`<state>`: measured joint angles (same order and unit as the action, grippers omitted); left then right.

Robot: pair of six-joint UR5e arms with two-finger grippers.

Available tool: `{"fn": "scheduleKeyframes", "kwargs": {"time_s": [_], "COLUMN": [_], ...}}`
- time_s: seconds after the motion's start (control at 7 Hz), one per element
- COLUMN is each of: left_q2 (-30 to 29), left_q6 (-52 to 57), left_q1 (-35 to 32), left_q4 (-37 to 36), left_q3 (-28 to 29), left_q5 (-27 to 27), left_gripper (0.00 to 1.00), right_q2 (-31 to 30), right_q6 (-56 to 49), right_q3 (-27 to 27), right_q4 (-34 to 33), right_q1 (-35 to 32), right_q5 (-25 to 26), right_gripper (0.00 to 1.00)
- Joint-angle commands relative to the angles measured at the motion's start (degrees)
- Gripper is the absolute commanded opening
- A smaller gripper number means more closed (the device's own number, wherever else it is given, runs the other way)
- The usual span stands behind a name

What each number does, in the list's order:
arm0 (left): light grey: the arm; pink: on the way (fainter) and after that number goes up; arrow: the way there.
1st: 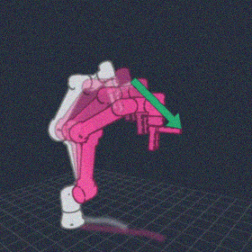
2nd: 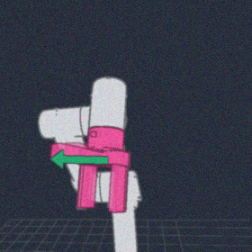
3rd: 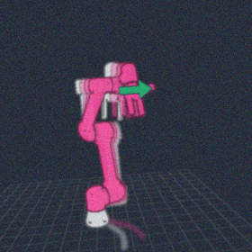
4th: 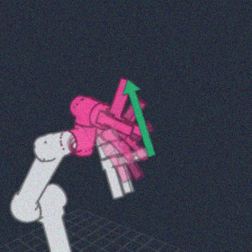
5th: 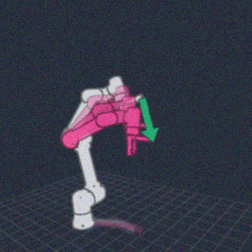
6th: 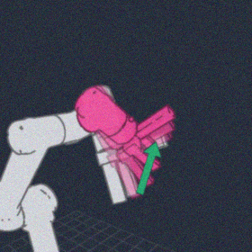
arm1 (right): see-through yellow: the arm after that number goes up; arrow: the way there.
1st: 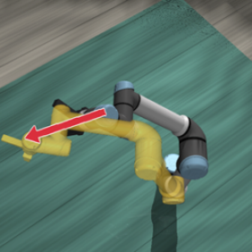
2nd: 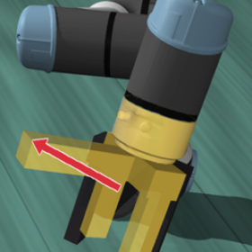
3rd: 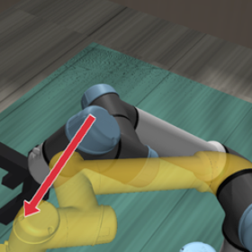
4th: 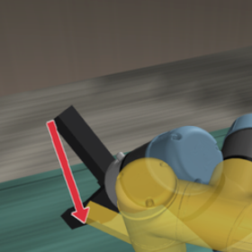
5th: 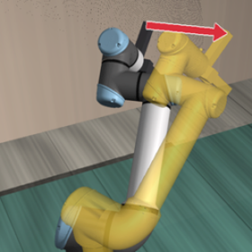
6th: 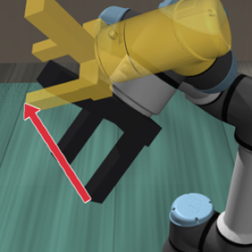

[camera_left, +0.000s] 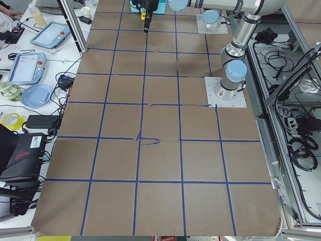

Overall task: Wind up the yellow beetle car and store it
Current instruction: 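Grasp the yellow car with the right gripper and lift it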

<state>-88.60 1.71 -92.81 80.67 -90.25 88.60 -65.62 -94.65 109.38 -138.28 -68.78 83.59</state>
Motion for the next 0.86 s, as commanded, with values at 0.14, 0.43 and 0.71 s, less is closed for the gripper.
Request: {"fn": "scheduleKeyframes", "kwargs": {"time_s": [0.14,0.43,0.71], "left_q2": [0.0,0.0,0.0], "left_q6": [0.2,0.2,0.2], "left_q1": [0.1,0.2,0.2], "left_q4": [0.0,0.0,0.0], "left_q3": [0.0,0.0,0.0], "left_q5": [0.1,0.1,0.1], "left_gripper": [1.0,1.0,1.0], "right_q2": [-0.5,-4.6,-5.7], "right_q6": [1.3,0.1,-2.5], "right_q3": [-2.7,-14.8,-26.2], "right_q4": [0.7,19.1,32.2], "right_q1": [-5.4,-8.9,-6.0], "right_q5": [0.5,5.7,7.5], "right_gripper": [0.0,0.0,0.0]}}
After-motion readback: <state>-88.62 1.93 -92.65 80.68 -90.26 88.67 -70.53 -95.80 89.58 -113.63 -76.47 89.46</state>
